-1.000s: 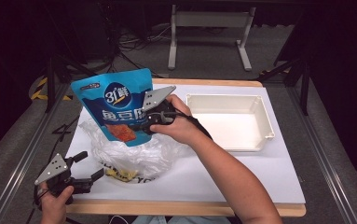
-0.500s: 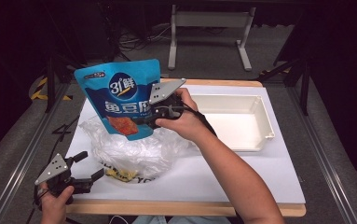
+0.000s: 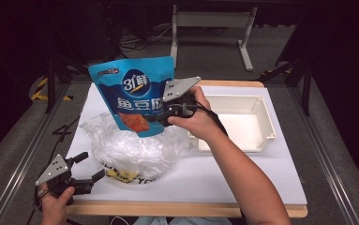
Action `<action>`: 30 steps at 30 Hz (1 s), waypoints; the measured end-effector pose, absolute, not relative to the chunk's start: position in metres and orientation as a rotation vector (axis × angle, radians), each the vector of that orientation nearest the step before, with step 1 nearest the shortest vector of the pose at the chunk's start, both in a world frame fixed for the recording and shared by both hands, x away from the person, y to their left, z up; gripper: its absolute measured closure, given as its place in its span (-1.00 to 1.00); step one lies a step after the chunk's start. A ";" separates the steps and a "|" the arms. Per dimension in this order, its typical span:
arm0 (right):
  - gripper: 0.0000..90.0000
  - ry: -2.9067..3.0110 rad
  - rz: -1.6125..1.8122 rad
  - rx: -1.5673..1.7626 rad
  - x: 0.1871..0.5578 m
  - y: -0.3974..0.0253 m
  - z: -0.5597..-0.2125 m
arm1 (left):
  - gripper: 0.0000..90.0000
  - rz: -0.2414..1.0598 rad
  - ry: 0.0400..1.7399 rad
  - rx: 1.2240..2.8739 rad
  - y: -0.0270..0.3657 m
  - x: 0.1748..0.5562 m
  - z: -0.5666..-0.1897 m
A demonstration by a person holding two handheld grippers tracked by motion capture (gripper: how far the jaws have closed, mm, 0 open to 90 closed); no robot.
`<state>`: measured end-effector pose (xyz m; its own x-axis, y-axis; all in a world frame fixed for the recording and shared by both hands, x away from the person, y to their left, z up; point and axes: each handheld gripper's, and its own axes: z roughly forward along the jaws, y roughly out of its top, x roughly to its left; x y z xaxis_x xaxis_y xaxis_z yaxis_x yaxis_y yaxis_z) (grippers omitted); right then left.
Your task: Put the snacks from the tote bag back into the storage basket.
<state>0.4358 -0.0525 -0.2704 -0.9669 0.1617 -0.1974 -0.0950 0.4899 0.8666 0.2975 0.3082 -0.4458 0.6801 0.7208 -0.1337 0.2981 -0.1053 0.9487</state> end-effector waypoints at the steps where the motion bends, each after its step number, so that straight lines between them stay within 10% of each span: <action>1: 0.14 2.480 1.465 0.061 0.436 -0.056 -0.270 | -0.86 0.438 0.832 1.692 0.308 0.297 -0.446; 30: 0.13 2.399 1.389 0.237 0.433 -0.151 -0.248 | -0.86 0.444 0.842 1.706 0.307 0.298 -0.446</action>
